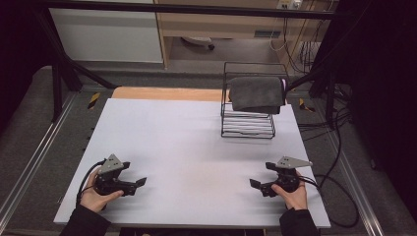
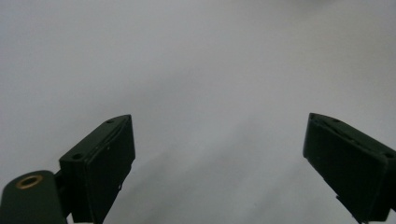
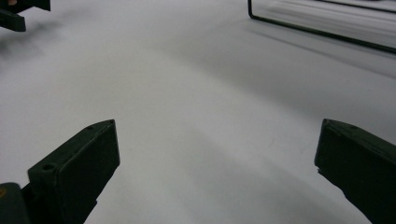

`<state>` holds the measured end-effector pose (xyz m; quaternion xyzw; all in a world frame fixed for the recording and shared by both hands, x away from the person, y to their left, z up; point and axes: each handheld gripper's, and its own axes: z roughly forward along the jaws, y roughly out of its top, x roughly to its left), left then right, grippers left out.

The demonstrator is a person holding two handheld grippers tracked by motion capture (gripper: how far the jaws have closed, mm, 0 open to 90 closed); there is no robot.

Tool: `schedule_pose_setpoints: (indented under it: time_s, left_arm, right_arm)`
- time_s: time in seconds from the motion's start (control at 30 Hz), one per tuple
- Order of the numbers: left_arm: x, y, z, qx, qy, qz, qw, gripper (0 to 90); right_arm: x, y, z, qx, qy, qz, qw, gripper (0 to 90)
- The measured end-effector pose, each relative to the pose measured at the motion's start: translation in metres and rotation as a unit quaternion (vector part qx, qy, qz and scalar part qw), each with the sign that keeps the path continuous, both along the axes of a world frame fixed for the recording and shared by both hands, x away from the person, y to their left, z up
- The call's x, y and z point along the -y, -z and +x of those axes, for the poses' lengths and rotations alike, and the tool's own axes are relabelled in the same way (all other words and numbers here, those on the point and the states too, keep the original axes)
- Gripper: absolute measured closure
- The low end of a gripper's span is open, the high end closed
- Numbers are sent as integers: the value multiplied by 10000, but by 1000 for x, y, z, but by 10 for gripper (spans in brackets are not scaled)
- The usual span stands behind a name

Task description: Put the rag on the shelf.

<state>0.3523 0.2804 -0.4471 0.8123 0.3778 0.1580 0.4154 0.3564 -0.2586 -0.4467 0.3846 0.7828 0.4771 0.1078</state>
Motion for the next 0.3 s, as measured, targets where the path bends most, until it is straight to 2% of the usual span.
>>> schedule_pose_setpoints:
  time_s: [0.3]
  left_arm:
    - [-3, 4, -2, -59, 13, 10, 10000, 75]
  right_arm:
    - [4, 5, -1, -107, 30, -43, 9999, 7]
